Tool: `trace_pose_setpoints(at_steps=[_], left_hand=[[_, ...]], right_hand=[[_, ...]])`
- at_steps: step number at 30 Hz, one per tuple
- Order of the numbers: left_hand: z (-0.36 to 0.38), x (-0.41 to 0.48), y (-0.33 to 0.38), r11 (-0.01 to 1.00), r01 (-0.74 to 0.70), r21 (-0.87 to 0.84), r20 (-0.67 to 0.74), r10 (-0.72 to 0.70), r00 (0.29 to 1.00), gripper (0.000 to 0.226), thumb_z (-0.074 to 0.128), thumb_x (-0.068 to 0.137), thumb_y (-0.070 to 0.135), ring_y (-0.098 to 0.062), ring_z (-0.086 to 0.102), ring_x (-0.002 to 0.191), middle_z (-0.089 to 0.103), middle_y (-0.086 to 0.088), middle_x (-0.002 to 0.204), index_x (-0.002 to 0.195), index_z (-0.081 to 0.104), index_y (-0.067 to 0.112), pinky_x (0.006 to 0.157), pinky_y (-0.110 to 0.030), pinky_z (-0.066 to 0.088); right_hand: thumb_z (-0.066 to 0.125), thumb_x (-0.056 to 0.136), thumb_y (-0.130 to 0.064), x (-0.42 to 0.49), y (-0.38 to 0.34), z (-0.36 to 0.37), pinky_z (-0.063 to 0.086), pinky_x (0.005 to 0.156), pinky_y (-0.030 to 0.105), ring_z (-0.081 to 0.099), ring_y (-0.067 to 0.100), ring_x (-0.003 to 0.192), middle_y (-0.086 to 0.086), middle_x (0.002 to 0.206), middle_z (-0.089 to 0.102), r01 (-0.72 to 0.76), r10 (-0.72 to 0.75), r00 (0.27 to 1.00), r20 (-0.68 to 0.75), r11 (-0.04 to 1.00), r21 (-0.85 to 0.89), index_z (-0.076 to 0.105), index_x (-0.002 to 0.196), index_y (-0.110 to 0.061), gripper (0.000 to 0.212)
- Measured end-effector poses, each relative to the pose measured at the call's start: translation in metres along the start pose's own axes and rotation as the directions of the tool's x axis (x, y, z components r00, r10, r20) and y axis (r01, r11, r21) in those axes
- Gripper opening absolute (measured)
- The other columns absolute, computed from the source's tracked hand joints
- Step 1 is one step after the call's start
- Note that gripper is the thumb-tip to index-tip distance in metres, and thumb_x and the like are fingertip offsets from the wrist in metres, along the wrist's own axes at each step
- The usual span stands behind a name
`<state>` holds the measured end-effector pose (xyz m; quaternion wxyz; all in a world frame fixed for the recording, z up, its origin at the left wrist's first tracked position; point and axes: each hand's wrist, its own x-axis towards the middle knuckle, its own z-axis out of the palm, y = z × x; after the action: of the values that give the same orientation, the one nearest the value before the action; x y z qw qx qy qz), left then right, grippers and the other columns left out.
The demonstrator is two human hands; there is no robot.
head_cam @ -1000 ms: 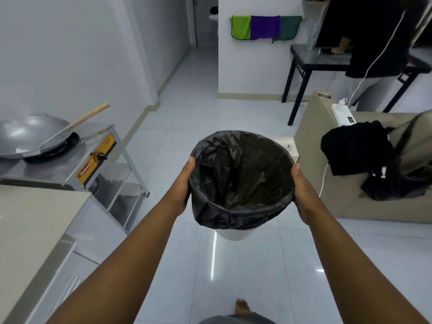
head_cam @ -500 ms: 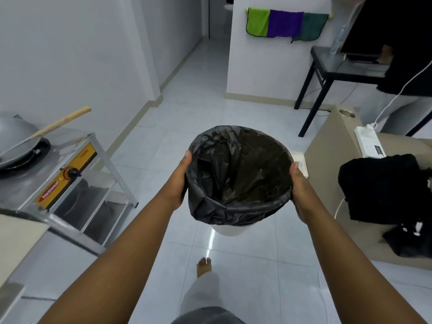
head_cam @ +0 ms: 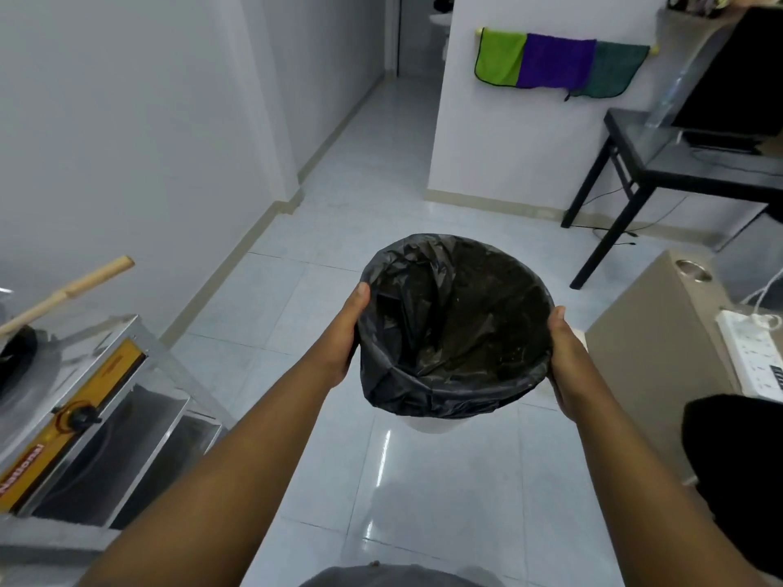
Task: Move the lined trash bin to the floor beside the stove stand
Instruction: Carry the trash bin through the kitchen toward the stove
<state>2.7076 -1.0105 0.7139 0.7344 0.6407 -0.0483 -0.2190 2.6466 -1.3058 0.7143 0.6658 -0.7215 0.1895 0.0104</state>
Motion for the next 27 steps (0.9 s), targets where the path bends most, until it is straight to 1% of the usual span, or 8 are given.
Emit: trace_pose_setpoints(at_steps=[3, 6, 10, 14, 19, 21, 24, 27], left_hand=[[-0.012, 0.050, 0.008, 1.000, -0.004, 0.008, -0.024, 0.005, 1.000, 0.080, 0.044, 0.076, 0.086, 0.000, 0.062, 0.120, 0.065, 0.015, 0.135, 0.141, 0.054, 0.040, 0.087, -0.016, 0.050], [-0.023, 0.101, 0.017, 1.000, -0.007, -0.009, -0.046, 0.006, 0.999, 0.075, 0.045, 0.075, 0.087, 0.001, 0.063, 0.118, 0.067, 0.016, 0.133, 0.135, 0.060, 0.044, 0.084, -0.014, 0.053], [-0.032, 0.166, 0.028, 0.999, -0.030, -0.032, -0.124, 0.026, 0.992, 0.087, 0.048, 0.070, 0.088, -0.004, 0.062, 0.122, 0.066, 0.013, 0.135, 0.140, 0.056, 0.038, 0.087, -0.017, 0.050], [-0.042, 0.221, 0.044, 0.998, -0.045, -0.050, -0.230, 0.033, 0.973, 0.090, 0.046, 0.072, 0.086, -0.014, 0.054, 0.133, 0.061, 0.007, 0.142, 0.145, 0.052, 0.034, 0.098, -0.025, 0.044], [-0.066, 0.275, 0.060, 0.993, -0.099, -0.060, -0.357, 0.071, 0.931, 0.083, 0.047, 0.070, 0.089, -0.012, 0.056, 0.130, 0.064, 0.011, 0.138, 0.137, 0.058, 0.041, 0.101, -0.028, 0.043], [-0.078, 0.291, 0.065, 0.992, -0.105, -0.073, -0.394, 0.068, 0.917, 0.077, 0.047, 0.070, 0.089, -0.008, 0.058, 0.127, 0.066, 0.014, 0.134, 0.131, 0.061, 0.046, 0.099, -0.026, 0.044], [-0.107, 0.312, 0.071, 0.989, -0.115, -0.088, -0.464, 0.062, 0.884, 0.078, 0.047, 0.068, 0.091, -0.008, 0.058, 0.126, 0.067, 0.015, 0.133, 0.130, 0.062, 0.046, 0.097, -0.025, 0.044], [-0.146, 0.334, 0.077, 0.986, -0.125, -0.111, -0.520, 0.050, 0.853, 0.069, 0.046, 0.065, 0.092, -0.006, 0.058, 0.123, 0.069, 0.018, 0.128, 0.119, 0.066, 0.054, 0.097, -0.026, 0.044]], right_hand=[[0.027, 0.078, -0.084, 0.056, -0.010, 0.004, 0.039, 0.107, 0.039, 0.045, 0.023, 0.135, 0.000, 0.150, 0.046, 0.007, -0.006, 1.000, 0.029, 1.000, -0.027, 0.040, 0.148, -0.033, 0.088], [0.026, 0.076, -0.086, 0.118, -0.023, 0.007, 0.036, 0.111, 0.043, 0.042, 0.024, 0.137, 0.001, 0.153, 0.042, 0.008, -0.004, 0.998, 0.064, 0.999, -0.054, 0.037, 0.149, -0.035, 0.090], [0.026, 0.075, -0.087, 0.204, -0.042, 0.013, 0.037, 0.109, 0.041, 0.042, 0.025, 0.137, 0.001, 0.154, 0.041, 0.038, -0.028, 0.991, 0.133, 0.996, -0.075, 0.036, 0.149, -0.035, 0.091], [0.028, 0.068, -0.094, 0.285, -0.071, 0.022, 0.038, 0.110, 0.043, 0.042, 0.025, 0.137, 0.001, 0.154, 0.041, 0.062, -0.036, 0.974, 0.224, 0.992, -0.111, 0.035, 0.150, -0.035, 0.101], [0.028, 0.066, -0.096, 0.376, -0.105, 0.047, 0.039, 0.106, 0.037, 0.043, 0.022, 0.136, -0.002, 0.152, 0.044, 0.106, -0.049, 0.942, 0.332, 0.982, -0.156, 0.039, 0.147, -0.038, 0.100], [0.028, 0.065, -0.097, 0.405, -0.117, 0.065, 0.038, 0.108, 0.040, 0.043, 0.022, 0.137, -0.002, 0.152, 0.044, 0.110, -0.037, 0.929, 0.368, 0.978, -0.180, 0.039, 0.146, -0.040, 0.100], [0.027, 0.066, -0.096, 0.448, -0.132, 0.100, 0.036, 0.110, 0.042, 0.042, 0.022, 0.137, -0.004, 0.153, 0.043, 0.123, -0.028, 0.904, 0.426, 0.973, -0.198, 0.039, 0.146, -0.042, 0.097], [0.028, 0.065, -0.097, 0.489, -0.142, 0.143, 0.034, 0.113, 0.044, 0.041, 0.021, 0.138, -0.005, 0.153, 0.042, 0.126, -0.009, 0.883, 0.468, 0.967, -0.219, 0.039, 0.146, -0.043, 0.098]])
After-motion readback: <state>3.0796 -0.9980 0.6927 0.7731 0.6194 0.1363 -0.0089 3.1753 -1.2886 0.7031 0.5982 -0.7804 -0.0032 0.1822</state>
